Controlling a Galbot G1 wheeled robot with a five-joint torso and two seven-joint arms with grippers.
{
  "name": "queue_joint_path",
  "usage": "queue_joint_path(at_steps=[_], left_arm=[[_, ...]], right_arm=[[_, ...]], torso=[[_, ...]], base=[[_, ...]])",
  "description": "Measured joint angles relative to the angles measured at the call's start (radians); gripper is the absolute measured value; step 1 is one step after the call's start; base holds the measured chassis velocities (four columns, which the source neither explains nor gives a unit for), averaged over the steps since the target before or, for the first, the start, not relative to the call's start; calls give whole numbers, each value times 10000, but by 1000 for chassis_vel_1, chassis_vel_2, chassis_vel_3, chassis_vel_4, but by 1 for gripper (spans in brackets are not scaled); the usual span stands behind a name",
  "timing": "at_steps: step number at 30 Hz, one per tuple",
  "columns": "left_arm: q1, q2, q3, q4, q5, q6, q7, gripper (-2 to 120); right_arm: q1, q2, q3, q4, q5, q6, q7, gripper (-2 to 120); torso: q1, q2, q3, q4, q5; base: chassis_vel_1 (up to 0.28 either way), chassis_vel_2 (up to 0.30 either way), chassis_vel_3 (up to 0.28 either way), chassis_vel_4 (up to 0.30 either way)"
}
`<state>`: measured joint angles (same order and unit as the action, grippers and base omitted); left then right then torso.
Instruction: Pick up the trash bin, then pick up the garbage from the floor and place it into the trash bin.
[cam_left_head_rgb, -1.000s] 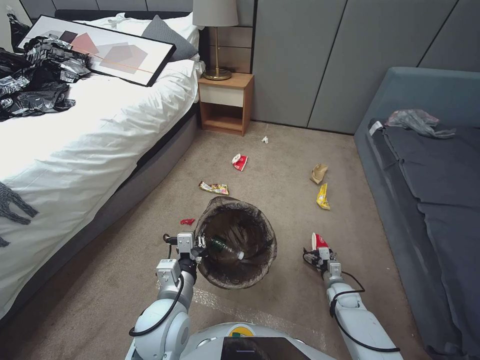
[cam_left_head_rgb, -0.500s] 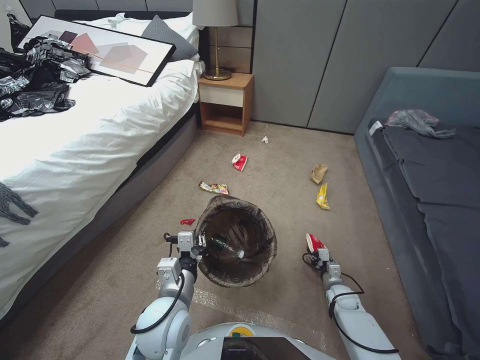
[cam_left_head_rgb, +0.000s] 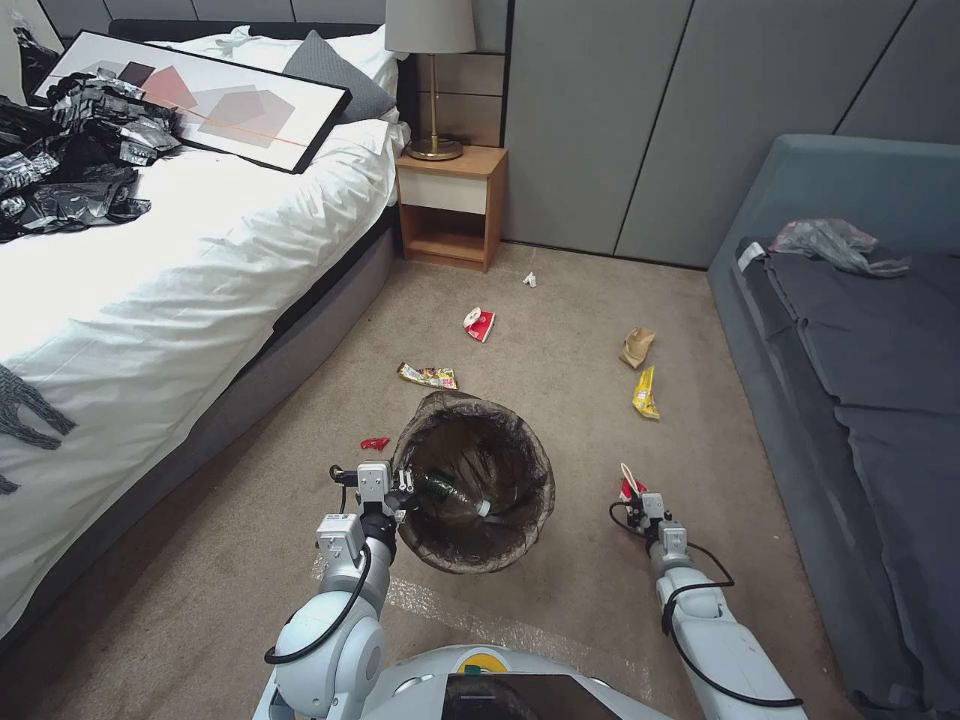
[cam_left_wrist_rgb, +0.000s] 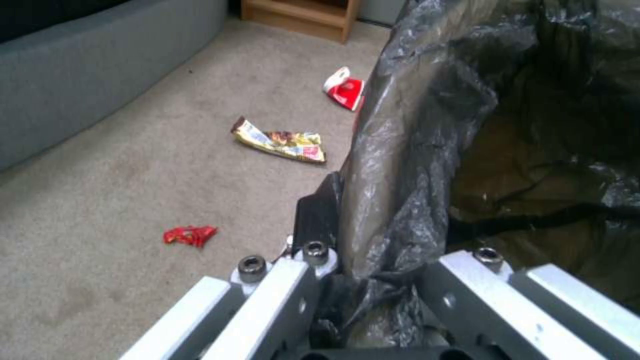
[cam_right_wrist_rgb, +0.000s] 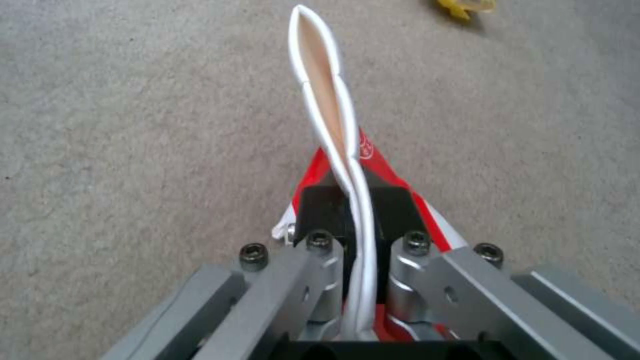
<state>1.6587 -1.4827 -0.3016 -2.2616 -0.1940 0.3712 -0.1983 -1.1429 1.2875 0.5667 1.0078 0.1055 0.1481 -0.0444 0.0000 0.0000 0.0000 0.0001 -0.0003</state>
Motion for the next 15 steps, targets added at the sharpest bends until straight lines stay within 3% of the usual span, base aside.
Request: queue_joint_path(at_steps=[15], left_arm=[[58, -11, 29, -21, 23, 4, 1, 3]], right_arm=[[-204, -24, 74, 361, 6, 177, 208, 2]], torso=[[0, 0, 1, 0, 6]], base=[[0, 0, 0, 0]])
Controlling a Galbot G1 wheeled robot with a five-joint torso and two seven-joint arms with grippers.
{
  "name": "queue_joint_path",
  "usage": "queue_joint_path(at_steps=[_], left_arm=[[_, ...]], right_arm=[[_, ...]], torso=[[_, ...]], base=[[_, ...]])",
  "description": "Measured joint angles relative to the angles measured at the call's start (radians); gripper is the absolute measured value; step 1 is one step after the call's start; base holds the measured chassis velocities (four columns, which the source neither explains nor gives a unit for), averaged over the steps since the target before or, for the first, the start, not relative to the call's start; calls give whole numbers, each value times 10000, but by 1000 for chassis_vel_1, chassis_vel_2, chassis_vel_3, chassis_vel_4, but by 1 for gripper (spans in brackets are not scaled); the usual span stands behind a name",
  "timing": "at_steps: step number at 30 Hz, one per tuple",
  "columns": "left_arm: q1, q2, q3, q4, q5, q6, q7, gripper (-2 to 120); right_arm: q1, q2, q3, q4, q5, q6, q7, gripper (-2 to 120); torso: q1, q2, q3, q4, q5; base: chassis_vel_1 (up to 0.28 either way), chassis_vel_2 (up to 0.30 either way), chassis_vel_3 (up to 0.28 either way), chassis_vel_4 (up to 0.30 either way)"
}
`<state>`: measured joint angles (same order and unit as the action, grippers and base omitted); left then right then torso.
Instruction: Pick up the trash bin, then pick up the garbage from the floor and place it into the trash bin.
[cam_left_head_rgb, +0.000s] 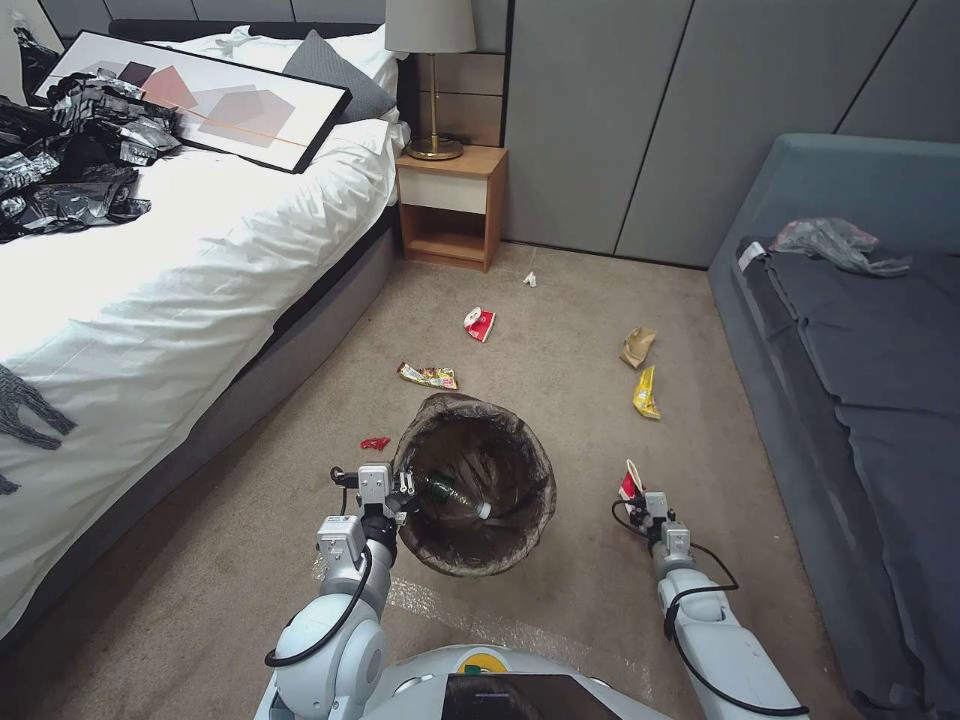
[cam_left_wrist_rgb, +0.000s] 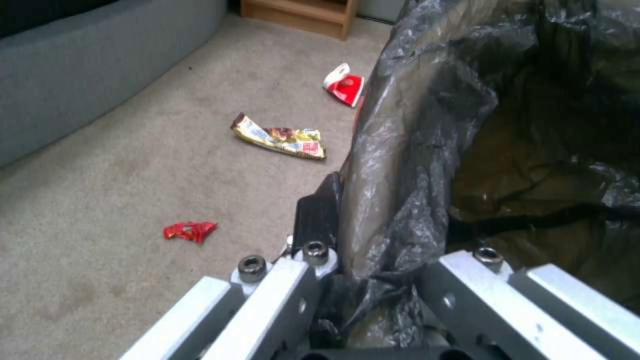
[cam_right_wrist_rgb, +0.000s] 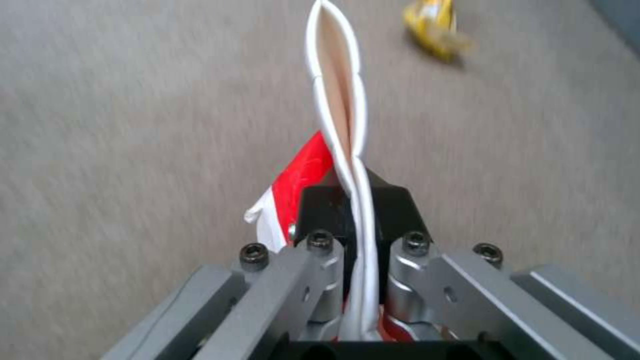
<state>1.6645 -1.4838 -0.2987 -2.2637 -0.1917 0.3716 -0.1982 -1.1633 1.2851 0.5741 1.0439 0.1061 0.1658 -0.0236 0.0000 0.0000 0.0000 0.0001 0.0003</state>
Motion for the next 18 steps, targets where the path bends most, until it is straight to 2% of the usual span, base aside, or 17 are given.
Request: queue_joint_path(at_steps=[11, 12, 14, 15, 17, 18], left_arm=[[37, 1, 13, 0, 23, -11, 0, 3], [41, 2, 29, 42, 24, -12, 4, 3], [33, 2, 44, 93, 22, -12, 6, 3], [33, 2, 44, 93, 22, -12, 6, 3], [7, 7, 151, 171, -6, -3, 17, 3], [7, 7, 151, 171, -6, -3, 17, 3]], right_arm=[[-238, -1, 53, 534, 47, 377, 111, 2], [-804, -5, 72, 2456, 687, 1023, -1, 2], [-1093, 10, 48, 3605, 1213, 1357, -430, 2], [-1093, 10, 48, 3605, 1213, 1357, -430, 2], [-1510, 0, -113, 6218, 2018, 2235, -1959, 2], [-1510, 0, -113, 6218, 2018, 2235, -1959, 2]], torso=[[0, 0, 0, 0, 2], [0, 0, 0, -5, -4], [0, 0, 0, 1, -6], [0, 0, 0, 1, -6], [0, 0, -1, 3, -8], [0, 0, -1, 3, -8]], base=[[0, 0, 0, 0], [0, 0, 0, 0], [0, 0, 0, 0], [0, 0, 0, 0], [0, 0, 0, 0], [0, 0, 0, 0]])
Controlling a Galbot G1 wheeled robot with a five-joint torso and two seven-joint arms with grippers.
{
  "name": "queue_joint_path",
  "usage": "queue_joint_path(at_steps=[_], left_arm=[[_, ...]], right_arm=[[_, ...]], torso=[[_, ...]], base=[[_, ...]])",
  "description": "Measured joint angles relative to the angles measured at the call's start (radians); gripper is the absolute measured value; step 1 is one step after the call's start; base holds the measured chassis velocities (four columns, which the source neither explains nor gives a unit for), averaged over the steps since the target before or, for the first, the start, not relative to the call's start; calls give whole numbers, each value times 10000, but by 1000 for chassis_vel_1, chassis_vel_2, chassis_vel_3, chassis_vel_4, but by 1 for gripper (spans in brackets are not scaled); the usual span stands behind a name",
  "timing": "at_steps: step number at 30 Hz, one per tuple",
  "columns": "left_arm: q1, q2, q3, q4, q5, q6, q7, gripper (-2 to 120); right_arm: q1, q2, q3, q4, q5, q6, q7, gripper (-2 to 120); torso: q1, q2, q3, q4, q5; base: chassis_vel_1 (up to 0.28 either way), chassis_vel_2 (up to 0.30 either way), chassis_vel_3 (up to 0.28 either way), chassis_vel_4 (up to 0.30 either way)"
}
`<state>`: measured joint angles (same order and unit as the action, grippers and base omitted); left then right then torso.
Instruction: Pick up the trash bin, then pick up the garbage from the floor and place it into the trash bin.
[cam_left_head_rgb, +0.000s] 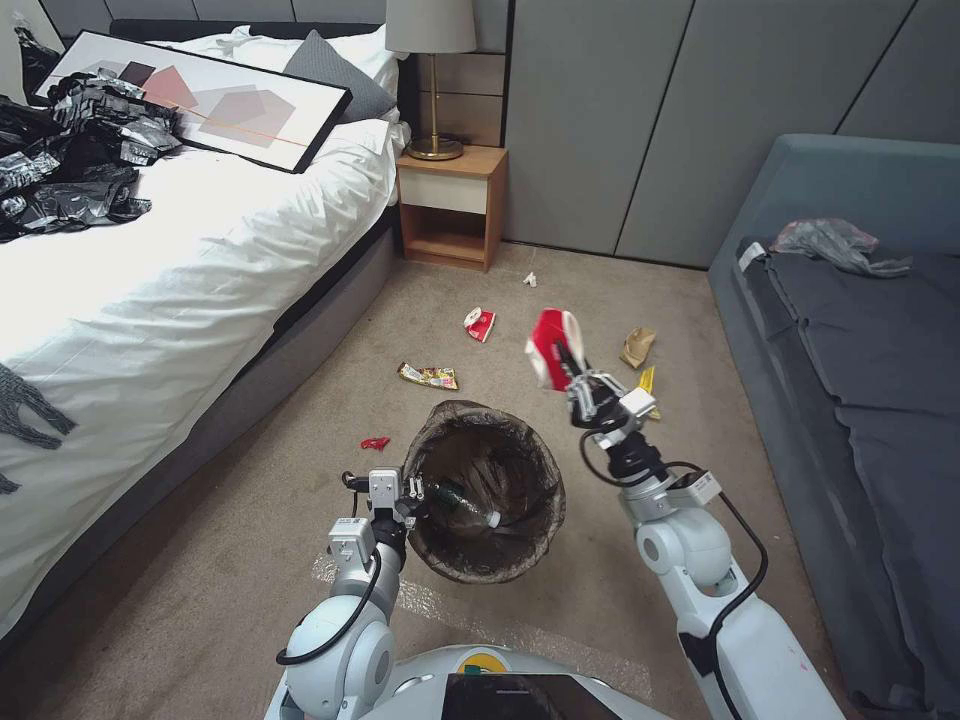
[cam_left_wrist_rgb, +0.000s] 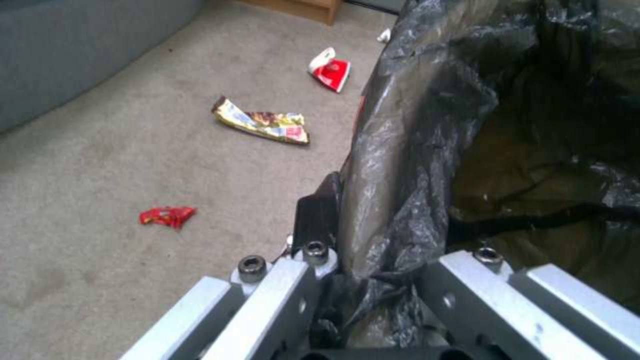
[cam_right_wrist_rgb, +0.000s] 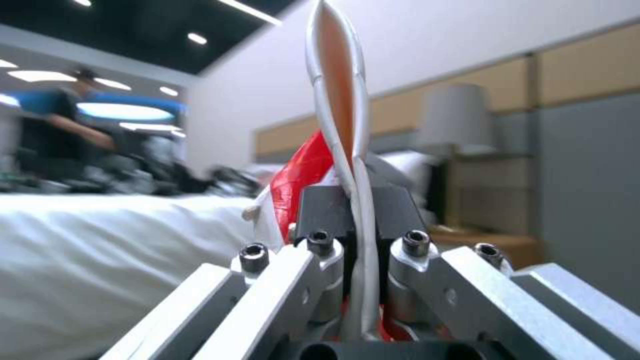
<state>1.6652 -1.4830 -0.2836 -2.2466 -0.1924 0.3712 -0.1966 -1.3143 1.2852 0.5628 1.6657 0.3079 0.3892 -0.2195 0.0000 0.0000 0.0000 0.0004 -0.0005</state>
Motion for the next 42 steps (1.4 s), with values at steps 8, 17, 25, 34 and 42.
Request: queue_joint_path(at_steps=[8, 17, 25, 34, 42], left_arm=[[-70, 14, 150, 81, -197, 129, 19, 3], [-106, -39, 96, 75, -223, 160, 14, 3], [-170, -69, 83, 80, -221, 163, 8, 3], [-162, -38, 80, 50, -216, 163, 7, 3], [-179, -31, 93, 6, -219, 170, 10, 3]], right_arm=[[-148, -941, -2585, 3887, 1508, -401, -1589, 2], [-236, -727, -3741, 2576, 587, -159, -1546, 2], [-463, -672, -3550, 2268, 366, 114, -1669, 0], [-657, -659, -3420, 2226, 156, 136, -1758, 4], [-773, -702, -3308, 2342, 108, 143, -1789, 33]], torso=[[0, 0, 0, -3, 4], [0, 0, 1, -4, 5], [0, 0, 0, -4, 5], [0, 0, 0, -4, 5], [0, 0, 0, -4, 5]], base=[[0, 0, 0, 0], [0, 0, 0, 0], [0, 0, 0, 0], [0, 0, 0, 0], [0, 0, 0, 0]])
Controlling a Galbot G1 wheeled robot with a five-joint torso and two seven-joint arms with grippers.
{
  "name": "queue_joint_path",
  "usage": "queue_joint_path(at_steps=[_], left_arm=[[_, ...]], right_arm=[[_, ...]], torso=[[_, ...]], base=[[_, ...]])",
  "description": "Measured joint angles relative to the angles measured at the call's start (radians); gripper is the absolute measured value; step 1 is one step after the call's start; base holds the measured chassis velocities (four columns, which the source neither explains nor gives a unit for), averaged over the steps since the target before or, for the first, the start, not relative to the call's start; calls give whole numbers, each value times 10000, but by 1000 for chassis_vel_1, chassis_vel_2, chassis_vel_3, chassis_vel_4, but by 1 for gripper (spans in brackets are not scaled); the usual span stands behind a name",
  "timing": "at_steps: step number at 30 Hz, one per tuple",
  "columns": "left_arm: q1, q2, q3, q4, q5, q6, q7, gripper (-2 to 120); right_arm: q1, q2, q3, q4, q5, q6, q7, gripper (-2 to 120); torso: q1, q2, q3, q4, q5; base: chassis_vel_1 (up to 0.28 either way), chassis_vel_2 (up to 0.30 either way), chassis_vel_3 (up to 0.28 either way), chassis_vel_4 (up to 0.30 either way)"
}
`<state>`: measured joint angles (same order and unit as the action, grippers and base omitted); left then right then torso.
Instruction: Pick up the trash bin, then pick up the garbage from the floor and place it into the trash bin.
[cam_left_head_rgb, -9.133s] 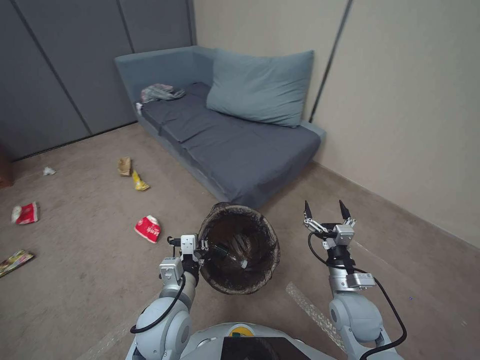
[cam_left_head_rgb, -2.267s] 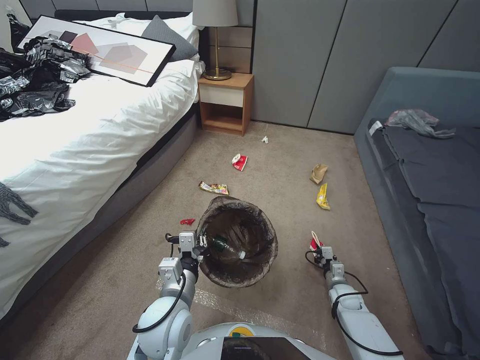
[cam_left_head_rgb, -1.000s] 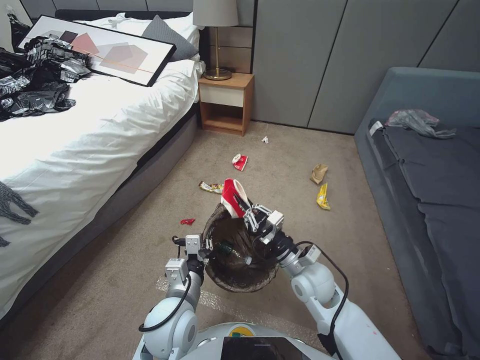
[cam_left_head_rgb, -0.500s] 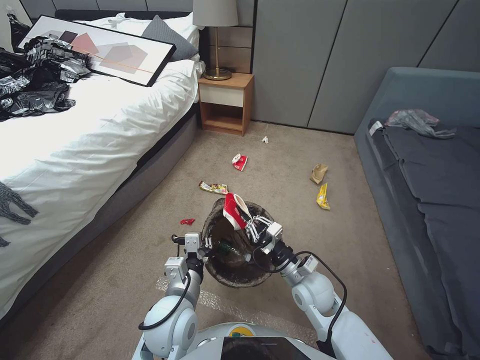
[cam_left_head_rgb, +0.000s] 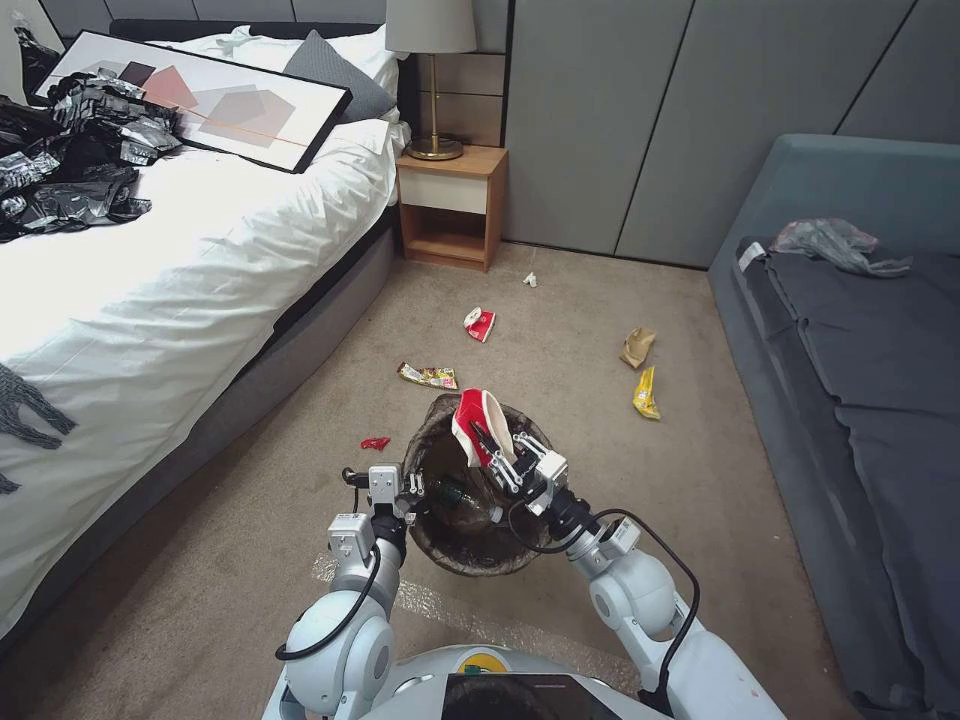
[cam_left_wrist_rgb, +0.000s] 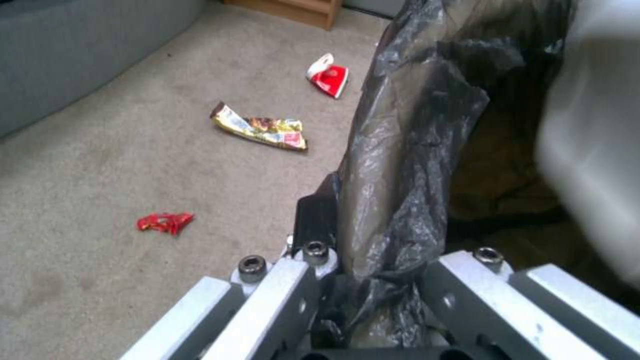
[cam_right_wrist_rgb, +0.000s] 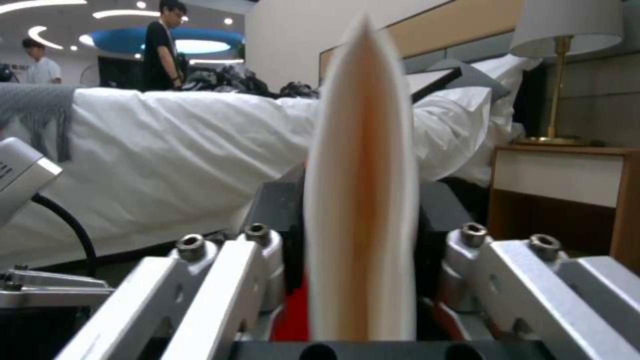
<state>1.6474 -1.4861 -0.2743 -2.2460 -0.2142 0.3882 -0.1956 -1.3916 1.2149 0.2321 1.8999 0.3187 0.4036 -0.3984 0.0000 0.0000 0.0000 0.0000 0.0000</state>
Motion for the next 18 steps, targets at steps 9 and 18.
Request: queue_joint_path(at_steps=[9, 18], left_arm=[[-3, -12, -25, -17, -4, 4, 0, 3], [-20, 0, -68, -60, -45, 41, -18, 3]], right_arm=[[-201, 23, -20, 85, -188, 128, -20, 67], [-249, -11, 35, 427, -196, 129, -27, 98]], torso=[[0, 0, 0, 0, 0], [0, 0, 0, 0, 0]], base=[[0, 0, 0, 0], [0, 0, 0, 0]])
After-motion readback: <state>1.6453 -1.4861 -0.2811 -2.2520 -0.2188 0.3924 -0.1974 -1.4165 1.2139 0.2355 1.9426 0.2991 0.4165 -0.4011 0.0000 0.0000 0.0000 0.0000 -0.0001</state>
